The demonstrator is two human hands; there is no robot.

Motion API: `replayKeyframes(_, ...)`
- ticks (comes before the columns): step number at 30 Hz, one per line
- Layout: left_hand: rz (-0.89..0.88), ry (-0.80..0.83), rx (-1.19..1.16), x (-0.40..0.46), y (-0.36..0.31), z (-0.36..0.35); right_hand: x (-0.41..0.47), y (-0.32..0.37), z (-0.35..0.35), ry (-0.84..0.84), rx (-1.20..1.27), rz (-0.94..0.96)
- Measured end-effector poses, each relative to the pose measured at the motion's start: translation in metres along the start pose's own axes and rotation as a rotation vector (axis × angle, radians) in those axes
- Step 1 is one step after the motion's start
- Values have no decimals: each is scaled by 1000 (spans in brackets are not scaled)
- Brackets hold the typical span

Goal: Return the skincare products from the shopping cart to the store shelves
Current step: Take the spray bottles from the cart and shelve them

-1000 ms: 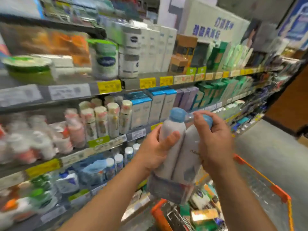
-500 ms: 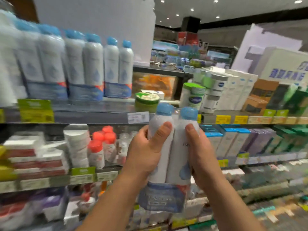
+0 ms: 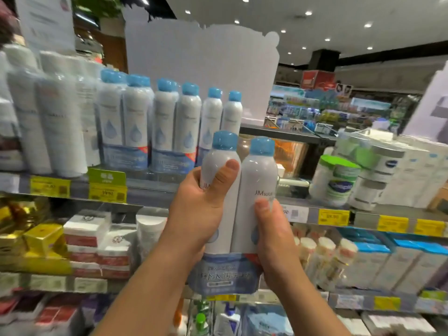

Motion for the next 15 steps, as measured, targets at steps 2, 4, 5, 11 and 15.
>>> replayKeyframes(2, -13, -13, 28, 14, -6, -1, 18, 15, -2, 46, 16, 37)
replayKeyframes(4, -42, -6, 62, 30, -14, -8, 42, 34, 1, 77, -15, 71)
replayKeyframes(5, -56, -2, 78, 39, -18, -12, 53, 45, 2, 87, -37, 95)
replayKeyframes(11, -189, -6, 222, 83, -41, -27, 108, 118, 2, 313, -320, 179)
replayKeyframes(15, -293, -25, 361, 106, -58, -24, 130, 146, -7, 448, -366, 185)
Point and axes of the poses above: each hand's wrist, its own x-axis towards the middle knuckle, its own z-axis out of the back of the hand, y = z × x, the point moved 8 cm from there along x, towards the middle knuckle, and after that the axes turned 10 degrees about -z, right-handed, at the moved point
